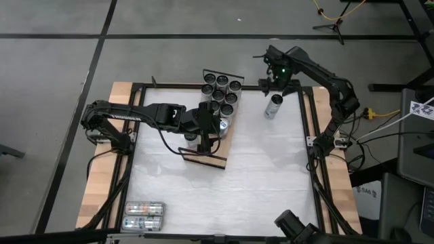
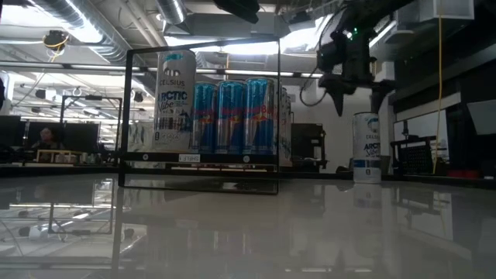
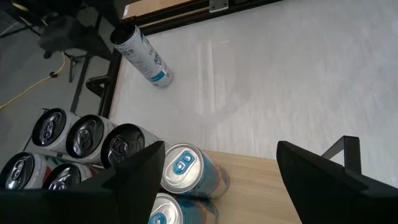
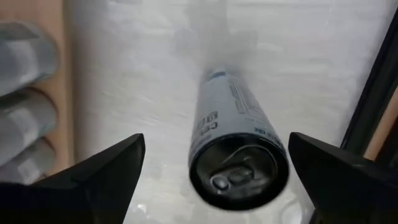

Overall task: Place canned beverage on shelf
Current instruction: Move the middle left blue soda can to the top right of the shelf, then put the top right blue soda can on the shelf aligned with the other blue soda can

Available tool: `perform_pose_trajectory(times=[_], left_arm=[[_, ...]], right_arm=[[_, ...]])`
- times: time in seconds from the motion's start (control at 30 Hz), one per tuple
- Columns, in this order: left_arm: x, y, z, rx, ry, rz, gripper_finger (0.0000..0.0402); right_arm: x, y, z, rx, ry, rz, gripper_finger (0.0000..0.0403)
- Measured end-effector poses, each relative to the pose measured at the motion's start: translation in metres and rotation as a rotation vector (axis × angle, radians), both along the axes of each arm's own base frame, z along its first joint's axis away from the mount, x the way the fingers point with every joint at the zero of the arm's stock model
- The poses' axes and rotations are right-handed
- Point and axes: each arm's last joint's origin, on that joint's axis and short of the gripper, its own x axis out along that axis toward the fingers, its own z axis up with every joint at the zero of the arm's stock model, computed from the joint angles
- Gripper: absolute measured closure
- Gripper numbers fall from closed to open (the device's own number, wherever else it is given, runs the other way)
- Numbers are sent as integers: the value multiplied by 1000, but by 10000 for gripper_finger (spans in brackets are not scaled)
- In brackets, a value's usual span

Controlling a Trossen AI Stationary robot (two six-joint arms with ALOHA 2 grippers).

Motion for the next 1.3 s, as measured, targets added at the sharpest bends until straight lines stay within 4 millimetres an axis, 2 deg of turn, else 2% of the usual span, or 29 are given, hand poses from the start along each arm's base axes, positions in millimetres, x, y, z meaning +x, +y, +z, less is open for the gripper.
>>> perform_pose_trajectory(times=[0.27, 0.5, 0.67, 0.87, 1.13, 1.3], left_arm=[[0, 0, 0, -1, 0, 1, 99], [0, 0, 0, 0, 1, 0, 99], [0, 0, 0, 1, 1, 1, 99], [-2, 1, -2, 23, 32, 20, 99], [-15, 3, 0, 59, 95, 48, 99], [-30, 4, 11, 79, 99, 38, 99]], right_arm=[[-5, 0, 52, -157, 44, 164, 10], [-7, 2, 89, -322, 25, 658, 10], [2, 11, 91, -349, 15, 992, 10], [16, 25, 91, -358, -40, 1240, 10], [28, 39, 87, -335, -119, 1347, 10], [17, 48, 82, -307, -114, 1359, 10]])
